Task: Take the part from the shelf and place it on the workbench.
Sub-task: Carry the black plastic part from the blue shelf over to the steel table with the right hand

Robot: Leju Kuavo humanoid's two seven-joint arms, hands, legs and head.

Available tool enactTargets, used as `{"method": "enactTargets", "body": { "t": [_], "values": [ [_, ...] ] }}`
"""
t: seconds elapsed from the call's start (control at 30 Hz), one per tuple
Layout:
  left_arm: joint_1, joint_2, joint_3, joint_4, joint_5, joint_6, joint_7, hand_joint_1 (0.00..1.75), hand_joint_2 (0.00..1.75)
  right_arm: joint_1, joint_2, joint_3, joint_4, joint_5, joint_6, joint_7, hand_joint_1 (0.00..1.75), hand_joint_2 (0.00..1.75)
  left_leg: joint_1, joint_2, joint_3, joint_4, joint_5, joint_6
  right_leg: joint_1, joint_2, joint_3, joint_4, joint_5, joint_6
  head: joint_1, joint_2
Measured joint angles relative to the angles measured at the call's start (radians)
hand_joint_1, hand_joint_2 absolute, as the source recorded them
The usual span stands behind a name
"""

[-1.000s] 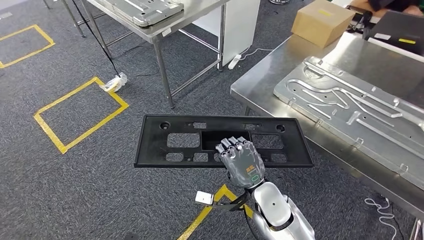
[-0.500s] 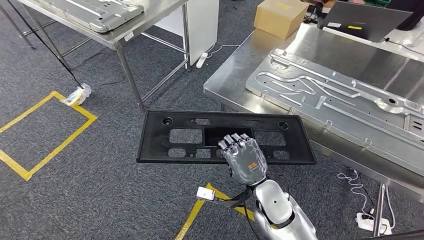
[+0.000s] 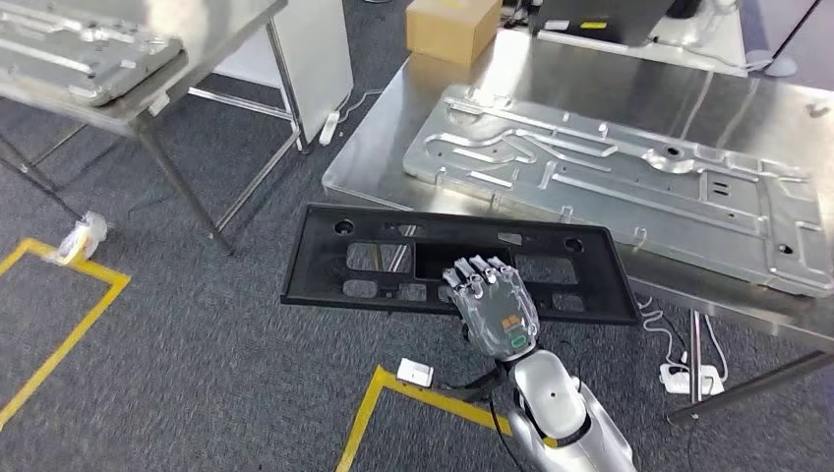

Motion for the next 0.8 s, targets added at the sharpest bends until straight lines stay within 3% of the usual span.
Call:
{"method": "enactTargets", "body": {
  "t": [0.03,0.07,0.1,0.13,0.17,0.2,0.27,0.33,0.4,0.47,0.53,0.6,0.63,0.67,0.7,0.77,0.8],
  "values": [
    [0.0,0.0,0.001,0.0,0.0,0.0,0.002,0.0,1.75,-0.001,-0.001,0.0,-0.001,0.0,0.001,0.002,1.66,1.75,0.001,-0.034,-0.029,0.064,-0.03,-0.002,0.0,0.014,0.001,-0.001,0.001,-0.004,-0.001,0.0],
    [0.001,0.0,0.002,0.0,0.001,-0.001,0.004,0.0,1.75,-0.002,-0.001,-0.001,-0.002,0.0,0.002,0.005,1.66,1.75,0.002,-0.053,-0.066,0.133,-0.057,-0.004,0.0,0.029,0.001,0.001,0.0,-0.006,-0.003,0.0],
    [0.002,0.0,0.002,0.0,0.002,-0.001,0.006,0.0,1.75,-0.001,-0.002,-0.001,-0.003,0.0,0.003,0.008,1.66,1.75,0.002,-0.06,-0.096,0.183,-0.067,-0.006,0.0,0.046,0.001,0.002,-0.001,-0.007,-0.003,0.0],
    [0.004,0.0,0.003,0.0,0.003,-0.002,0.008,0.0,1.75,0.0,-0.002,-0.002,-0.003,0.0,0.005,0.011,1.66,1.75,0.003,-0.063,-0.114,0.203,-0.058,-0.007,0.0,0.064,0.001,0.005,-0.002,-0.007,-0.003,0.0],
    [0.005,0.0,0.004,0.0,0.003,-0.003,0.01,0.0,1.75,0.001,-0.004,-0.004,-0.005,0.0,0.007,0.015,1.66,1.75,0.003,-0.065,-0.113,0.182,-0.029,-0.006,0.0,0.082,0.001,0.009,-0.004,-0.006,-0.003,0.0],
    [0.005,0.0,0.005,0.0,0.003,-0.004,0.011,0.0,1.75,0.0,-0.006,-0.008,-0.007,0.0,0.008,0.02,1.66,1.75,0.004,-0.073,-0.095,0.124,0.014,-0.004,0.0,0.099,0.001,0.014,-0.008,-0.004,-0.003,0.0],
    [0.004,0.0,0.01,0.0,0.003,-0.006,0.013,0.0,1.75,-0.001,-0.011,-0.019,-0.015,0.0,0.009,0.035,1.66,1.75,0.007,-0.119,-0.05,-0.001,0.076,0.002,-0.001,0.127,-0.003,0.027,-0.015,0.004,-0.002,0.0],
    [0.003,0.001,0.013,0.0,0.001,-0.008,0.017,0.0,1.75,-0.003,-0.018,-0.035,-0.027,0.0,0.008,0.051,1.66,1.75,0.007,-0.149,-0.03,-0.051,0.085,0.006,-0.005,0.148,-0.013,0.034,-0.018,0.017,-0.002,0.0],
    [0.001,0.0,0.013,0.0,-0.002,-0.007,0.022,0.0,1.75,-0.003,-0.028,-0.055,-0.044,0.0,0.009,0.057,1.66,1.75,0.006,-0.133,-0.027,-0.059,0.087,0.013,-0.008,0.165,-0.019,0.031,-0.014,0.031,-0.003,0.0],
    [0.001,-0.001,0.014,0.0,-0.002,-0.005,0.027,0.0,1.75,-0.005,-0.04,-0.076,-0.065,0.0,0.013,0.058,1.66,1.75,0.009,-0.107,-0.02,-0.07,0.092,0.026,-0.004,0.123,-0.032,0.055,-0.031,0.042,-0.001,0.0],
    [0.003,-0.001,0.015,0.0,-0.003,-0.003,0.029,0.0,1.75,-0.009,-0.048,-0.091,-0.081,0.0,0.014,0.058,1.66,1.75,0.009,-0.08,-0.016,-0.077,0.093,0.036,-0.003,0.052,-0.08,0.152,-0.084,0.052,0.003,0.0],
    [0.005,-0.001,0.016,0.0,-0.003,-0.003,0.032,0.0,1.75,-0.009,-0.051,-0.096,-0.087,0.0,0.015,0.058,1.66,1.75,0.008,-0.052,-0.015,-0.076,0.089,0.038,-0.007,0.028,-0.146,0.276,-0.134,0.06,0.004,0.0],
    [0.005,-0.001,0.017,0.0,-0.003,-0.003,0.033,0.0,1.75,-0.007,-0.053,-0.097,-0.089,0.0,0.016,0.058,1.66,1.75,0.008,-0.038,-0.013,-0.076,0.087,0.038,-0.01,0.024,-0.163,0.304,-0.135,0.063,0.004,0.0],
    [0.005,-0.002,0.017,0.0,-0.003,-0.003,0.033,0.0,1.75,-0.006,-0.056,-0.099,-0.089,0.0,0.017,0.058,1.66,1.75,0.008,-0.024,-0.011,-0.076,0.084,0.036,-0.012,0.021,-0.158,0.291,-0.115,0.064,0.004,0.0],
    [0.004,-0.002,0.018,0.0,-0.003,-0.003,0.033,0.0,1.75,-0.005,-0.058,-0.099,-0.09,0.0,0.018,0.058,1.66,1.75,0.008,-0.01,-0.005,-0.076,0.08,0.034,-0.012,0.012,-0.13,0.234,-0.079,0.064,0.004,0.0],
    [0.003,-0.003,0.018,0.0,-0.003,-0.003,0.034,0.0,1.75,-0.005,-0.06,-0.1,-0.094,0.0,0.019,0.058,1.66,1.75,0.004,0.014,0.007,-0.076,0.071,0.026,-0.007,-0.033,-0.055,0.089,-0.018,0.056,0.004,0.0],
    [0.003,-0.003,0.018,0.0,-0.003,-0.003,0.034,0.0,1.75,-0.006,-0.06,-0.1,-0.097,0.0,0.019,0.058,1.66,1.75,0.002,0.022,0.012,-0.077,0.067,0.021,-0.003,-0.051,-0.031,0.043,-0.003,0.049,0.003,0.0]
  ]
}}
